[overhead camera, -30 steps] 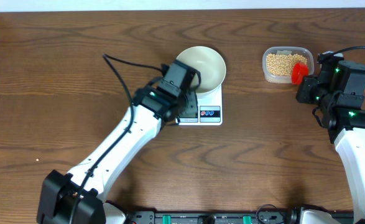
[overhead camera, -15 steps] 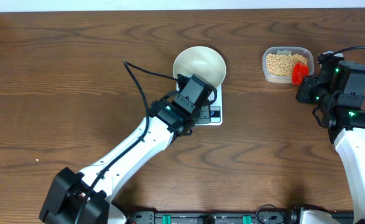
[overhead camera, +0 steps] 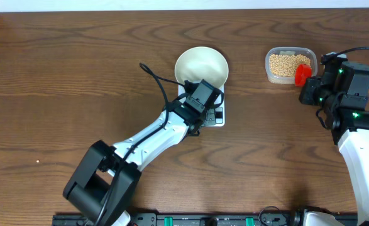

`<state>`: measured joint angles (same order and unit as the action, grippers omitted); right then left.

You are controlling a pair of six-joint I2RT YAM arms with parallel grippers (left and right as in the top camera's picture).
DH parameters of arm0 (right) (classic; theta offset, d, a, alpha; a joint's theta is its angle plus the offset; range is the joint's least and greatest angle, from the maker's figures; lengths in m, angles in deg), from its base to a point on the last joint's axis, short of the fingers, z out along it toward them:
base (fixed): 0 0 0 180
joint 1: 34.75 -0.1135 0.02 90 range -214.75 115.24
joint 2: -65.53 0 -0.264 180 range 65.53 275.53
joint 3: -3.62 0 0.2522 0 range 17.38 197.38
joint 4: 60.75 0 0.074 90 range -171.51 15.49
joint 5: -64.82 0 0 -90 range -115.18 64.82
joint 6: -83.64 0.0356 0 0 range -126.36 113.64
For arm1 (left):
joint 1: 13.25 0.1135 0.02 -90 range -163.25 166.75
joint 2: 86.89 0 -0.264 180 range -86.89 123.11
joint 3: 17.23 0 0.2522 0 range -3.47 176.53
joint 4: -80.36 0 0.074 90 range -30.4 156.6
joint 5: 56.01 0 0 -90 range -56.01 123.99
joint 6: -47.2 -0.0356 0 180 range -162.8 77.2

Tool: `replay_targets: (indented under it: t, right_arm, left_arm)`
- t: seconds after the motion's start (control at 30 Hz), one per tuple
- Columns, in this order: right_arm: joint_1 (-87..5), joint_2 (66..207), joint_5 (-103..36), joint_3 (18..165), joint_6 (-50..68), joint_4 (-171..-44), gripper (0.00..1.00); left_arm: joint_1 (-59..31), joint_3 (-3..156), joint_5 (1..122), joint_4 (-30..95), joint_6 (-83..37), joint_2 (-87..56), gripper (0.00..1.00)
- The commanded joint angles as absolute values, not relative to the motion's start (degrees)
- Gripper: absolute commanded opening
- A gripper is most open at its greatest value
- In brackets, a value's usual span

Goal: Scoop item into bowl and weigh 50g on scale

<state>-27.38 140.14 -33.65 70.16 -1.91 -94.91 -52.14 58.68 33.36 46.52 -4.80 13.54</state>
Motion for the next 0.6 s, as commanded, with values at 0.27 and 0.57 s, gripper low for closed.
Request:
replay_targets:
  t: [0.27, 0.57]
  right_arm:
    - [-27.33, 139.68, -33.24, 71.27, -2.74, -95.22, 0.01]
    - [-27.33, 139.68, -33.24, 71.27, -2.76, -95.3, 0.01]
  left_arm:
    - [-54.11, 58.57, 31.77, 50.65, -3.51, 16.92, 0.07]
    - [-53.98, 58.57, 31.31, 53.32, -3.51, 20.07, 0.07]
